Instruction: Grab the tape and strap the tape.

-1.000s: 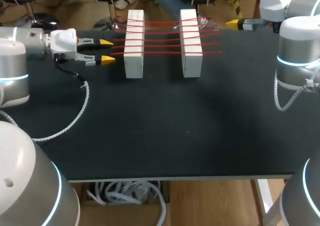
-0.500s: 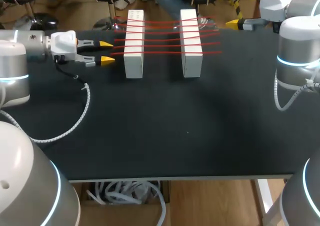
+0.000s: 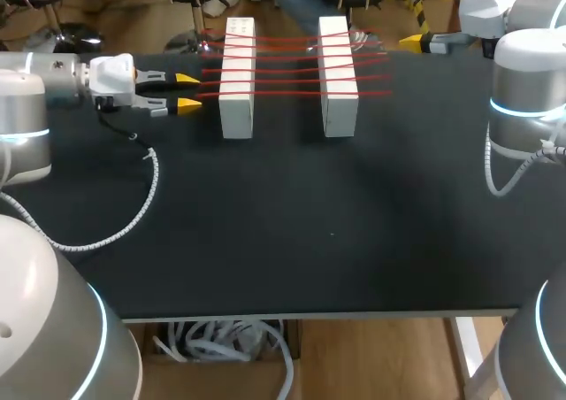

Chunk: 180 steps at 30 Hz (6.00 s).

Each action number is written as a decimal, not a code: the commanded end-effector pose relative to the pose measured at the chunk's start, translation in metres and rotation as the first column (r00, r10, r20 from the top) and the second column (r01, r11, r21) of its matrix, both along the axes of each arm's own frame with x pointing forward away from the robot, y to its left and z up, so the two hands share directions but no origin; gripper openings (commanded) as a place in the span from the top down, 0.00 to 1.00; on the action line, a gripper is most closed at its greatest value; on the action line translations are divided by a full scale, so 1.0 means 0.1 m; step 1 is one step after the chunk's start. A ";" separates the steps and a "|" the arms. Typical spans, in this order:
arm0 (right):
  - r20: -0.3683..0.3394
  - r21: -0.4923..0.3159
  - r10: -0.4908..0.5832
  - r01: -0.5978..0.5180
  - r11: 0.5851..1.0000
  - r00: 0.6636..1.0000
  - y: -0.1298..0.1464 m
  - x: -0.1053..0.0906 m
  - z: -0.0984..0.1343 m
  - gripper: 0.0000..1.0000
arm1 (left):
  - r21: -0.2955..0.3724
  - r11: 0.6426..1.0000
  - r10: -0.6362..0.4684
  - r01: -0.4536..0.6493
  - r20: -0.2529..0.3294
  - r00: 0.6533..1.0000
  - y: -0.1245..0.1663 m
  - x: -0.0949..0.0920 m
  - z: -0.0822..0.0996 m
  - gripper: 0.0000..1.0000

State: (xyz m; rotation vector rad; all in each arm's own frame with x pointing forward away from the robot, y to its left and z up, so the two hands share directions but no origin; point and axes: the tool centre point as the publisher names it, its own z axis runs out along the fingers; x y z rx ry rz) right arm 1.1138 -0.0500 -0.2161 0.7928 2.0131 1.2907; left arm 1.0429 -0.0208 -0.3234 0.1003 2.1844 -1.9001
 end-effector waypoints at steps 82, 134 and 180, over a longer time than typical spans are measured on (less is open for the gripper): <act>0.000 0.000 0.000 0.000 1.000 1.000 0.00 0.00 0.00 0.00 | -0.256 0.928 -0.231 0.272 0.179 0.956 -0.39 -0.16 0.74 1.00; 0.000 0.000 0.000 0.000 1.000 1.000 0.00 0.00 0.00 0.00 | -0.552 0.785 -0.325 0.280 0.018 0.946 -0.97 -0.84 1.99 1.00; -0.084 0.784 -0.659 0.458 0.419 0.747 -0.53 -1.71 0.45 0.00 | -0.552 0.785 -0.325 0.280 0.018 0.946 -0.97 -0.84 1.99 1.00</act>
